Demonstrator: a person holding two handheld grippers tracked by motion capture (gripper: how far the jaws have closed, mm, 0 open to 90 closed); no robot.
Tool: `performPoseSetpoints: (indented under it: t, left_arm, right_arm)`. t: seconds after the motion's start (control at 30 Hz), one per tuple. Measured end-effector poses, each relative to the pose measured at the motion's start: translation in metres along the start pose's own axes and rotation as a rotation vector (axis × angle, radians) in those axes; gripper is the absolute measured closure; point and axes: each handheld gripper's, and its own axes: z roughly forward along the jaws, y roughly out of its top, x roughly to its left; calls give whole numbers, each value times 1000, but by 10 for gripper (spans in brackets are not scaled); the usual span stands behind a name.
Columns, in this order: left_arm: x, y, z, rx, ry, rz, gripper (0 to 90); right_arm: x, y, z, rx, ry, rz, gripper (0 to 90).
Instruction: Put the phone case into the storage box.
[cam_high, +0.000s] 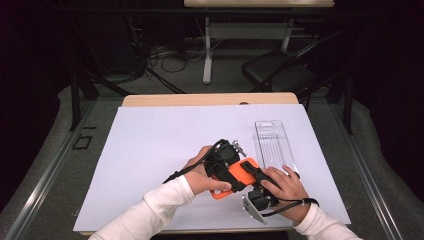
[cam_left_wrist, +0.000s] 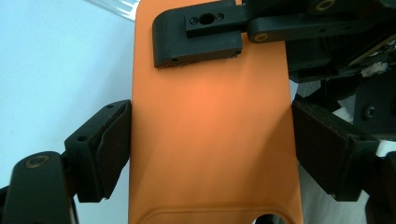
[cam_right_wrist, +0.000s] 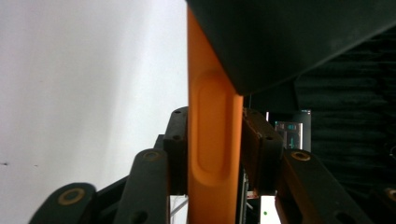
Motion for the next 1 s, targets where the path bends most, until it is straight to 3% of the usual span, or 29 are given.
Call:
performPoseSetpoints:
  t: [0.63, 1.0]
  left_arm:
    - [0, 0, 1, -4, -13, -3, 161]
    - [2, -1, 1, -10, -36, -41, 161]
  right_arm:
    - [0, 0, 1, 13, -13, -12, 764]
    - [0, -1, 1, 13, -18, -7, 801]
